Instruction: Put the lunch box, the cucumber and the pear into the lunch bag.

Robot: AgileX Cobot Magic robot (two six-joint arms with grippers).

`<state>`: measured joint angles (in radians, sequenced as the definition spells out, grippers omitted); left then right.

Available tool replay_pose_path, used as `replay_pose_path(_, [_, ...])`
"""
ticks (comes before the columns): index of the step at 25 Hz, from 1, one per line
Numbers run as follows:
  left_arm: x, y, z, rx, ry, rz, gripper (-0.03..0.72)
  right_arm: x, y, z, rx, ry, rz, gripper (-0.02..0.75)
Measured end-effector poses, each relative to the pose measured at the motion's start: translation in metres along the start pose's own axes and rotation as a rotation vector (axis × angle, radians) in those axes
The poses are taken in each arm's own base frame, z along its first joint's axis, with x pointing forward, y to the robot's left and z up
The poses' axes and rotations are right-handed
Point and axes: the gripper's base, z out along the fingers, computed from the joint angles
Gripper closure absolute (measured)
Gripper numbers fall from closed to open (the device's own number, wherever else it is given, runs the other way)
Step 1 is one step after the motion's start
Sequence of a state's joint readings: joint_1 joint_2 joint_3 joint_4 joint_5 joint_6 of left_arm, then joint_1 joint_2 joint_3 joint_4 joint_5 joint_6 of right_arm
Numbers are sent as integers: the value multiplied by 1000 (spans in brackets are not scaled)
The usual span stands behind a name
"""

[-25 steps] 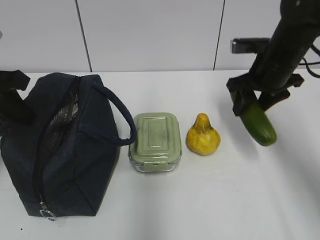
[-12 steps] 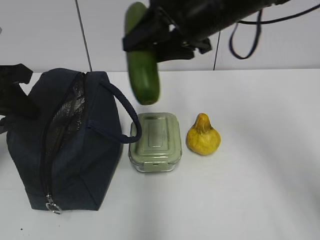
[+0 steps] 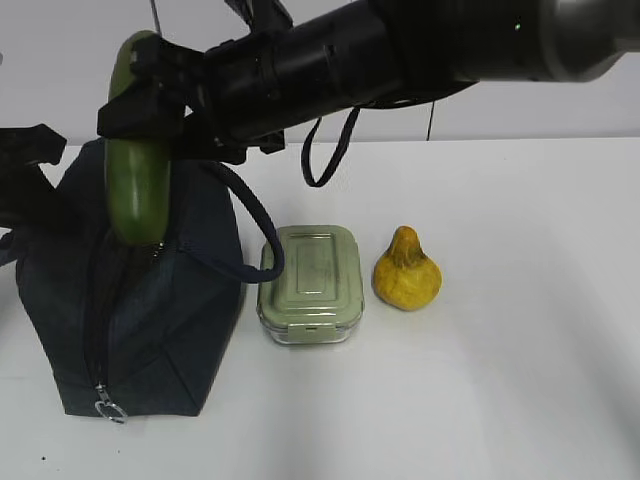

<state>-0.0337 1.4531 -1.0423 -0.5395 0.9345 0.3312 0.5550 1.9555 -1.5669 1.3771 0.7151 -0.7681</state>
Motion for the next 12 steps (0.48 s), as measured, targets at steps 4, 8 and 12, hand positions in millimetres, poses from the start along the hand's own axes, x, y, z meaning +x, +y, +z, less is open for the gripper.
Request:
replay_pose_path(4, [0,0,0,0,0,0,702,3,-15,14,-26,-39,39,305])
replay_pose_path(8, [0,0,0,-1,-4,0,703,11,-34,27,-12,-19,59,305])
replay_pose_path(12, [0,0,0,-2,-5,0,703,22,-44,35,-2,46,35,305])
